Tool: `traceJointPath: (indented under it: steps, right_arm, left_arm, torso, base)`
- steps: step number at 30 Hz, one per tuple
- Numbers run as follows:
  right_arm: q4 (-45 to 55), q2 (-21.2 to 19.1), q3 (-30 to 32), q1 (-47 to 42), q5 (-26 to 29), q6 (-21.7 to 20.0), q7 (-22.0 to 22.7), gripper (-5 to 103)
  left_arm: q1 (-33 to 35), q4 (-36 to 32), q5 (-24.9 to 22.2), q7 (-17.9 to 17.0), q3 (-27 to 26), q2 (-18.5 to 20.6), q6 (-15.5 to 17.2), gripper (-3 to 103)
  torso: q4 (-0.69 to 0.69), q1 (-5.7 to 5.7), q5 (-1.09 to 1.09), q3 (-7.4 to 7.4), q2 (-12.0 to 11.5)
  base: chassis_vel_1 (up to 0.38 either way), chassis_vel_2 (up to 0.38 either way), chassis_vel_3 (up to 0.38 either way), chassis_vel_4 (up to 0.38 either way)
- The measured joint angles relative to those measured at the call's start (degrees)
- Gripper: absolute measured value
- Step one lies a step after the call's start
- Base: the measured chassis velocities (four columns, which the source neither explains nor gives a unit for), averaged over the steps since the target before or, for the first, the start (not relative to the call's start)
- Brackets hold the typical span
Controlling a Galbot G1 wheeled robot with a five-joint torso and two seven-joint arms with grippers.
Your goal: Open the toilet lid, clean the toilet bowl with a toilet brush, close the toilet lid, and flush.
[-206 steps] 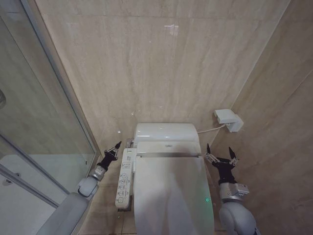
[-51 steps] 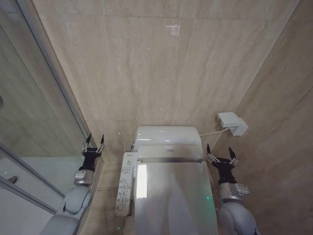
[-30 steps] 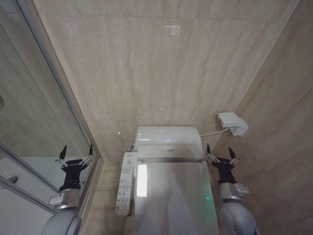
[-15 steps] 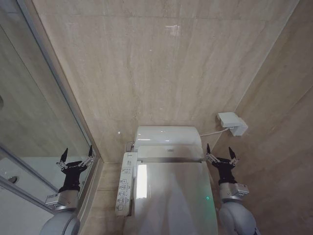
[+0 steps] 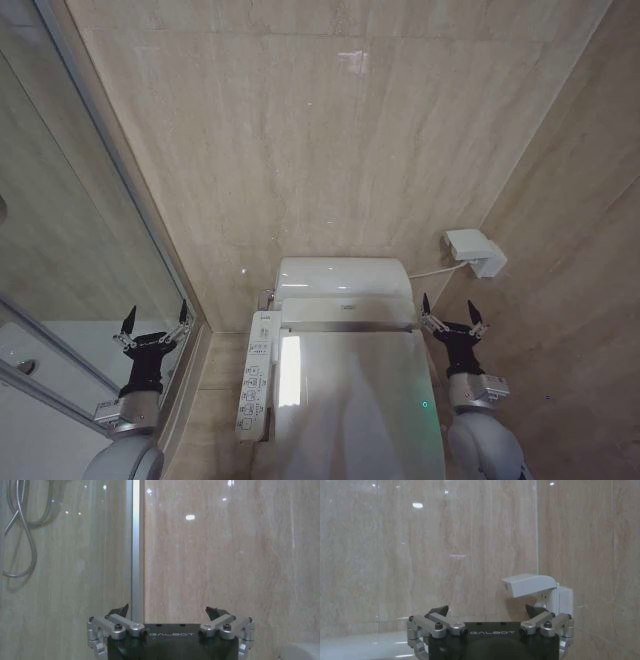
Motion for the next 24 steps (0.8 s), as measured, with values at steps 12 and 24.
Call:
traceJointPath:
  steps: [12, 24]
  right_arm:
    - [0.0, 0.0, 0.0, 0.0, 0.0, 0.0, 0.0, 100]
    - [0.0, 0.0, 0.0, 0.0, 0.0, 0.0, 0.0, 100]
  left_arm:
    - [-0.16, -0.13, 1.77, 1.16, -0.19, -0.21, -0.51, 100]
    - [-0.18, -0.08, 1.85, 1.22, -0.21, -0.23, -0.57, 100]
  torso:
    - [0.0, 0.0, 0.0, 0.0, 0.0]
    - [0.0, 0.0, 0.0, 0.0, 0.0]
  base:
    - [0.0, 0.0, 0.0, 0.0]
    - [0.0, 0.0, 0.0, 0.0]
